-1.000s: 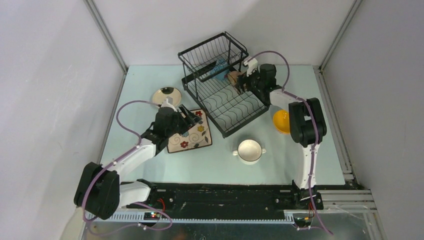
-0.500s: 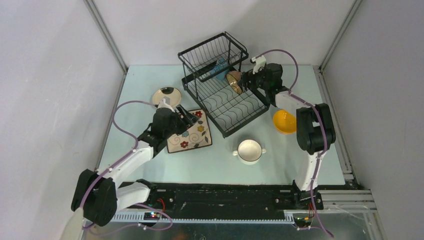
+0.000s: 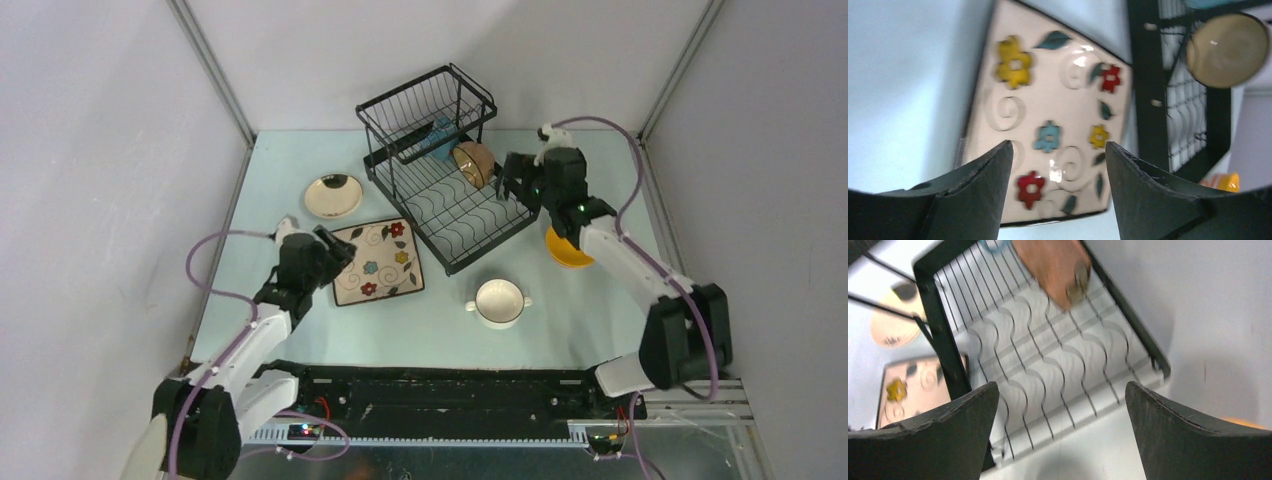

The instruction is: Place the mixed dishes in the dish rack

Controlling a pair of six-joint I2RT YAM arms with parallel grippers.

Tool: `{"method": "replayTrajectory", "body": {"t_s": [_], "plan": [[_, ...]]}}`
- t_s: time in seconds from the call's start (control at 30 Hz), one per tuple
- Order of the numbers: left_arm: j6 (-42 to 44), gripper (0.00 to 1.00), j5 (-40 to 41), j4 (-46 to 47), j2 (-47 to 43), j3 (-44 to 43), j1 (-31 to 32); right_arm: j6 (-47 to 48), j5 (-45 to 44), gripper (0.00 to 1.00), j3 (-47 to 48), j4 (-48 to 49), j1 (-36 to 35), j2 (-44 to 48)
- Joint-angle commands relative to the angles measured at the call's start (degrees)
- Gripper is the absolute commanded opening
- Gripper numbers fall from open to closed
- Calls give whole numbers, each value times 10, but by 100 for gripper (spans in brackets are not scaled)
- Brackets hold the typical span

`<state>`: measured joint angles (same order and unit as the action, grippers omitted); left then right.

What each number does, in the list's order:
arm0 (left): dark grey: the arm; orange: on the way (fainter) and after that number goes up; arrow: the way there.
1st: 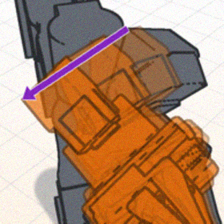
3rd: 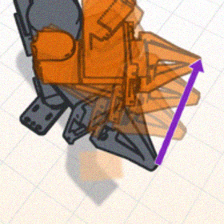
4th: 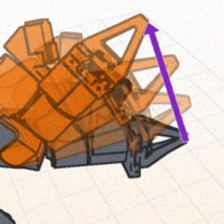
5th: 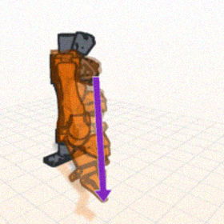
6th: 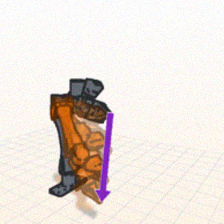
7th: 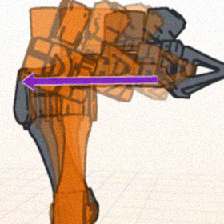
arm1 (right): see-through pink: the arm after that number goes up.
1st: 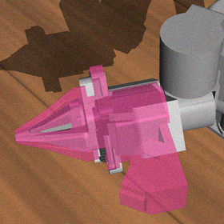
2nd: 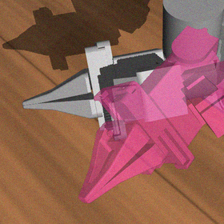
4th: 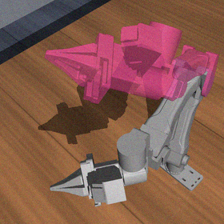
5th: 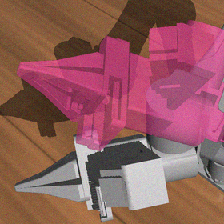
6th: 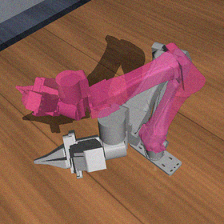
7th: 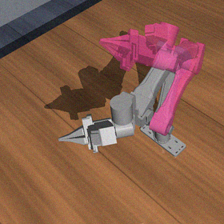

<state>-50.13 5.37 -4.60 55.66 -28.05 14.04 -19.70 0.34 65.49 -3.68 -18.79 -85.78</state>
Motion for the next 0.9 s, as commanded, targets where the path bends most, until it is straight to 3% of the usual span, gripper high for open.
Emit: {"method": "replayTrajectory", "body": {"t_s": [0.0, 0.23, 0.53, 0.87], "plan": [[-27, 74, -48, 38, -18, 65, -73, -44, -32, 100, -112, -89, -19, 118], [7, 77, -5, -19, 9, 68, -90, -54, 13, 100, -210, -135, -24, 237], [23, 71, -32, -9, 86, 68, -90, -55, 105, 100, -224, -116, -61, 225], [-13, 62, -80, 71, 149, 92, -90, -80, 63, 99, -224, -158, -172, 207]]}}
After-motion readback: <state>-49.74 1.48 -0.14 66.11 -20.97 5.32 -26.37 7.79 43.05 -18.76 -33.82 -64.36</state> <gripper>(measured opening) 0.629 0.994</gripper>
